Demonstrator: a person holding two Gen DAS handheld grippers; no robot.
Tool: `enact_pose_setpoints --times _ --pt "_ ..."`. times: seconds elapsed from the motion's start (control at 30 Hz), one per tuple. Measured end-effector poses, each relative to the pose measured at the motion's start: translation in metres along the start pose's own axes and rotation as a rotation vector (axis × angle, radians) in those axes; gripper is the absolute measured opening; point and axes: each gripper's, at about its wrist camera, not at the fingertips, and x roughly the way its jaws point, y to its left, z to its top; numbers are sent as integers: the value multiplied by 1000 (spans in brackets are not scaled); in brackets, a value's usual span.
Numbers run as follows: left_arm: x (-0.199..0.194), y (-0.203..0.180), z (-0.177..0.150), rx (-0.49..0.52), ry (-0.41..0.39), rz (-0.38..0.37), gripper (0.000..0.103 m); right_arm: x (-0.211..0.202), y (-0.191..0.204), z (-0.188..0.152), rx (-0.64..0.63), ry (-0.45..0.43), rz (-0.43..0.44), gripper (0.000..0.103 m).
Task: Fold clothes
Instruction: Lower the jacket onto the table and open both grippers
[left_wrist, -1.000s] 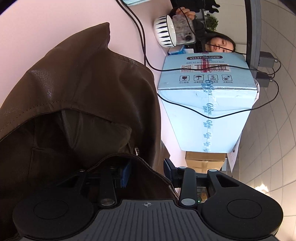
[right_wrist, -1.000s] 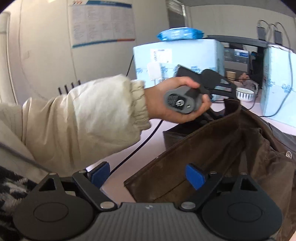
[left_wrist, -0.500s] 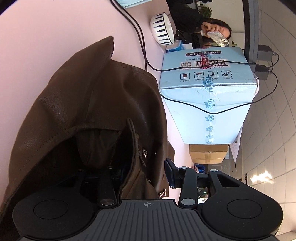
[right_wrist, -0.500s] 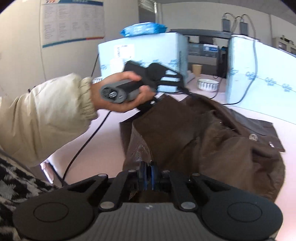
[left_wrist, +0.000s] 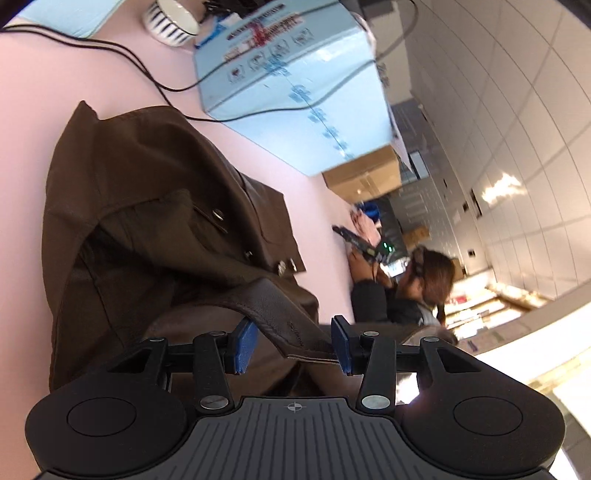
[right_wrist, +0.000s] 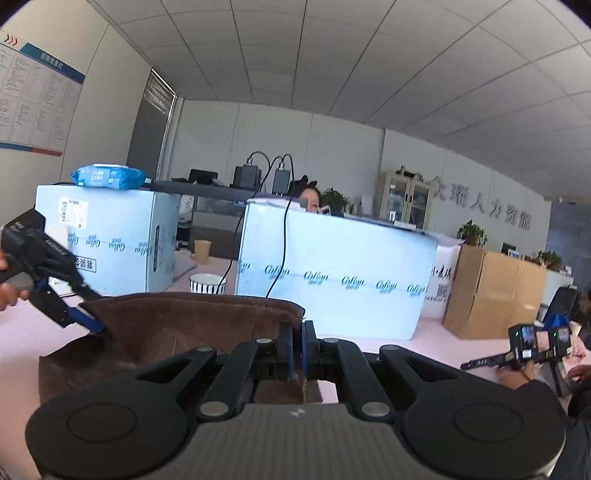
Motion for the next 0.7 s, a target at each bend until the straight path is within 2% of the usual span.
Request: enact_pose_setpoints --times 0.07,0.1,0.13,0.27,0.37,0.4,0.47,0.5,0.6,0.63,0.7 --pt "-12 -15 -17 95 35 -15 58 21 -7 10 -6 -8 -6 5" --pt "-15 -19 -22 121 43 -18 67 36 -10 15 -8 0 -10 5" --pt "-17 -21 -29 142 46 -12 71 52 -14 20 -10 8 -15 5" --pt "-9 -30 -57 224 82 74 72 142 -18 23 5 141 -3 5" --pt "14 -42 -70 323 119 198 72 227 -18 3 96 336 14 18" --pt "23 -46 -73 350 134 246 72 245 -20 -5 135 380 -1 23" --pt "44 -54 -79 424 170 366 72 256 -22 -21 213 433 -20 26" --pt "54 -58 -82 476 181 435 72 254 -22 -25 238 432 -17 31" --pt "74 -65 -87 592 182 590 72 221 -34 -34 302 365 -3 59" --pt "78 -65 -87 610 177 624 72 206 -39 -34 306 346 0 66" --pt "89 -61 -88 644 170 698 72 175 -47 -35 317 333 33 69"
